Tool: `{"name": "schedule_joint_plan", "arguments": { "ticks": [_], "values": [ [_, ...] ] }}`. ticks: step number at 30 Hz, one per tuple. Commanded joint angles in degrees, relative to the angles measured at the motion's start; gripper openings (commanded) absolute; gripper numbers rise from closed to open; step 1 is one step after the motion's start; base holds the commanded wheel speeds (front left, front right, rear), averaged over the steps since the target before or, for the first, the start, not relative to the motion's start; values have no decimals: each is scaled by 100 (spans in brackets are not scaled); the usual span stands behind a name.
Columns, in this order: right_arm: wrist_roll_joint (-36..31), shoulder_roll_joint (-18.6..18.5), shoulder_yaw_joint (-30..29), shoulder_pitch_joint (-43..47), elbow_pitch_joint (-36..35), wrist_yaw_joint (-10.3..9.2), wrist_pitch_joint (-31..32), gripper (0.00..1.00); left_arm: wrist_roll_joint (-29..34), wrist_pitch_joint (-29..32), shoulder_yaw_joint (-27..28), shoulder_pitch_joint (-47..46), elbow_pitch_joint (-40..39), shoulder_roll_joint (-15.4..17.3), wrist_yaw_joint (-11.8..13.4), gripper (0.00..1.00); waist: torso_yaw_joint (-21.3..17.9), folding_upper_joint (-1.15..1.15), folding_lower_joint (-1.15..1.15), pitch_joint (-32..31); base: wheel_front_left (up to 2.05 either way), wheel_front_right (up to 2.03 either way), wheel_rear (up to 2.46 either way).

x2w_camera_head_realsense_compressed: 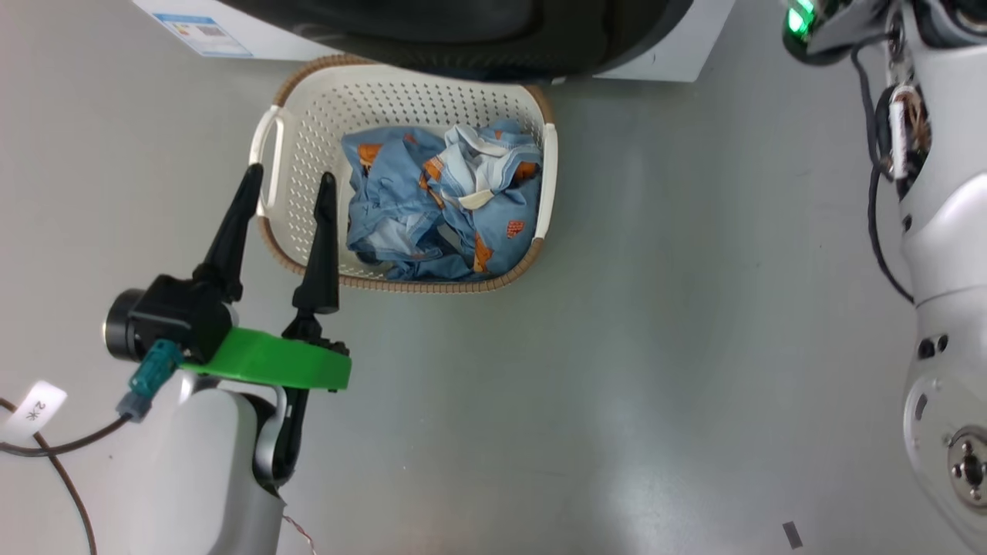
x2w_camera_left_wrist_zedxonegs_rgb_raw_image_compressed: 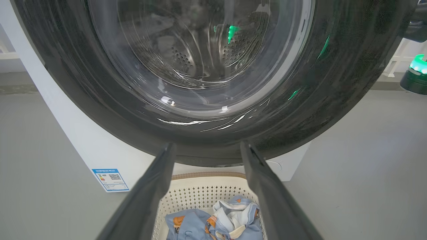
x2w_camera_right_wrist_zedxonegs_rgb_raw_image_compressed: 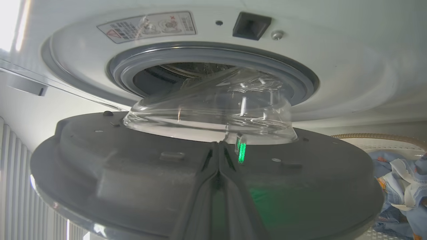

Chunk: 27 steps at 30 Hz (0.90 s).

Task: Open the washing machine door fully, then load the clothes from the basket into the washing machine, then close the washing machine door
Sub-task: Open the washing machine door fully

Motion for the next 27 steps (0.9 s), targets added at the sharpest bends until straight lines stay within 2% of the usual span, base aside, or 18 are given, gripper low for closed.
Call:
{"name": "schedule_joint_plan", "arguments": {
  "ticks": [1, 16, 27],
  "values": [
    [96, 255, 111, 259, -292, 9, 172, 0, -21, -46, 152, 158, -81, 149, 65, 100, -2, 0, 0, -132, 0, 0, 0],
    [417, 345, 379, 1878, -1417, 9, 526, 0, 59, -46, 151, 604, 33, 149, 73, 100, -81, 0, 0, -783, 0, 0, 0],
    [1042, 349, 1250, 2768, -1782, 9, 211, 0, 83, -46, 9, 847, 226, 149, 45, 100, -33, 0, 0, -1329, 0, 0, 0]
  ]
}}
